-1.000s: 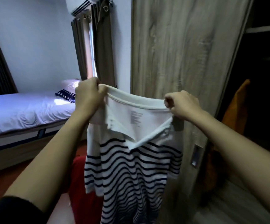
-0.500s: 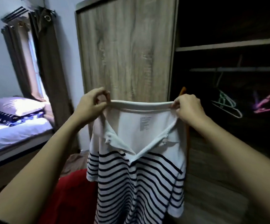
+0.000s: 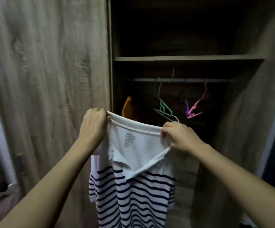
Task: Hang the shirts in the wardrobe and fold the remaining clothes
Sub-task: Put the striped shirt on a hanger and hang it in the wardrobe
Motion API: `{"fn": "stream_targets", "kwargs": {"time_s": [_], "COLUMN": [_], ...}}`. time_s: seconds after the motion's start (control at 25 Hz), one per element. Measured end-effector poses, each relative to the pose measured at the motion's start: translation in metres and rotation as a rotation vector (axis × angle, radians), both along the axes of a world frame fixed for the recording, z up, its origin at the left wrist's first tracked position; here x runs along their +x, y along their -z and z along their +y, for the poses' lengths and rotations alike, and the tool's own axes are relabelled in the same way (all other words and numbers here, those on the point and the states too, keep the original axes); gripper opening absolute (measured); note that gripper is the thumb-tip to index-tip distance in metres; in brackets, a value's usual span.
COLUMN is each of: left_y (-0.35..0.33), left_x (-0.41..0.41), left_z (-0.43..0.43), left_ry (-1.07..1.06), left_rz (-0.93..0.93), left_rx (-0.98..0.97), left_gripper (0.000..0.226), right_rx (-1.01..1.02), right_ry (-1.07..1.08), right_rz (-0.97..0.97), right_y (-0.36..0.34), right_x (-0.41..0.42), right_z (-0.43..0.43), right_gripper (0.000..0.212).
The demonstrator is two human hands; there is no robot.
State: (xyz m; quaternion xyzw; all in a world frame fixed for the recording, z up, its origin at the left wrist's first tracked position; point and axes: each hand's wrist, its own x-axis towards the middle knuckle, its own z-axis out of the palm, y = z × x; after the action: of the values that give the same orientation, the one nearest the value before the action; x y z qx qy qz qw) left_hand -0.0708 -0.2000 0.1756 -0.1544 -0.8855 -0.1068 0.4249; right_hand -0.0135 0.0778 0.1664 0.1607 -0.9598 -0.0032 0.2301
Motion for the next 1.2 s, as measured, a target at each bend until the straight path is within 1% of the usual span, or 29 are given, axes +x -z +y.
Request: {"fn": "stream_targets", "kwargs": {"time_s": [0.04, 0.12, 0.2, 0.28, 0.36, 0.4, 0.48, 0.52, 0.56, 0.64, 0.68, 0.76, 0.8, 0.88, 0.96, 1.04, 1.12, 1.2], "left_y": [-0.002, -0.006, -0.009, -0.008, -0.004, -0.002, -0.003, -0.003, -0.004, -0.004, -0.003, 0.003, 0.004, 0.001, -0.012, -0.024, -0.028, -0.026], "left_x": [-0.005, -0.017, -0.030, -0.051, -0.076, -0.088, -0.106, -0.114, -0.121, -0.137, -0.146, -0.166, -0.179, -0.206, -0.235, -0.257, -0.275, -0.282], "left_z": [0.014, 0.044, 0.067, 0.074, 0.073, 0.076, 0.090, 0.098, 0.105, 0.115, 0.121, 0.142, 0.157, 0.193, 0.226, 0.250, 0.268, 0.280], "left_ry": [0.015, 0.059, 0.049, 0.020, 0.054, 0.107, 0.255, 0.347, 0.443, 0.580, 0.583, 0.482, 0.443, 0.403, 0.295, 0.190, 0.176, 0.201], "left_rz": [0.007, 0.037, 0.066, 0.107, 0.094, 0.053, -0.051, -0.093, -0.133, -0.254, -0.330, -0.476, -0.521, -0.537, -0.531, -0.587, -0.651, -0.683], "left_rx": [0.028, 0.071, 0.075, 0.057, 0.041, 0.088, 0.243, 0.294, 0.308, 0.240, 0.171, 0.074, 0.126, 0.409, 0.675, 0.803, 0.870, 0.949], "left_gripper": [0.020, 0.020, 0.026, 0.035, 0.046, 0.048, 0.053, 0.055, 0.056, 0.057, 0.056, 0.055, 0.052, 0.047, 0.049, 0.054, 0.057, 0.052], "right_rx": [-0.019, -0.181, -0.314, -0.342, -0.286, -0.252, -0.194, -0.178, -0.173, -0.175, -0.170, -0.130, -0.098, -0.052, -0.009, 0.029, 0.052, 0.067], "right_ry": [0.041, 0.109, 0.149, 0.073, -0.043, -0.073, -0.025, -0.009, -0.028, -0.057, -0.065, -0.101, -0.112, -0.095, -0.055, -0.039, -0.020, 0.013], "right_rz": [-0.015, 0.031, 0.100, 0.151, 0.192, 0.187, 0.171, 0.185, 0.206, 0.236, 0.241, 0.253, 0.244, 0.183, 0.140, 0.129, 0.112, 0.094], "right_y": [-0.003, -0.013, -0.021, -0.023, -0.019, -0.017, -0.018, -0.020, -0.023, -0.033, -0.037, -0.041, -0.043, -0.044, -0.039, -0.033, -0.027, -0.023], "right_x": [-0.003, -0.014, -0.027, -0.035, -0.037, -0.041, -0.052, -0.060, -0.068, -0.078, -0.082, -0.092, -0.096, -0.106, -0.115, -0.118, -0.119, -0.119], "right_z": [0.014, 0.039, 0.058, 0.070, 0.075, 0.080, 0.096, 0.106, 0.115, 0.128, 0.132, 0.132, 0.130, 0.127, 0.125, 0.124, 0.125, 0.130], "right_gripper": [0.034, 0.038, 0.029, 0.014, 0.006, 0.012, 0.035, 0.038, 0.032, 0.021, 0.020, 0.020, 0.023, 0.034, 0.035, 0.031, 0.030, 0.031]}}
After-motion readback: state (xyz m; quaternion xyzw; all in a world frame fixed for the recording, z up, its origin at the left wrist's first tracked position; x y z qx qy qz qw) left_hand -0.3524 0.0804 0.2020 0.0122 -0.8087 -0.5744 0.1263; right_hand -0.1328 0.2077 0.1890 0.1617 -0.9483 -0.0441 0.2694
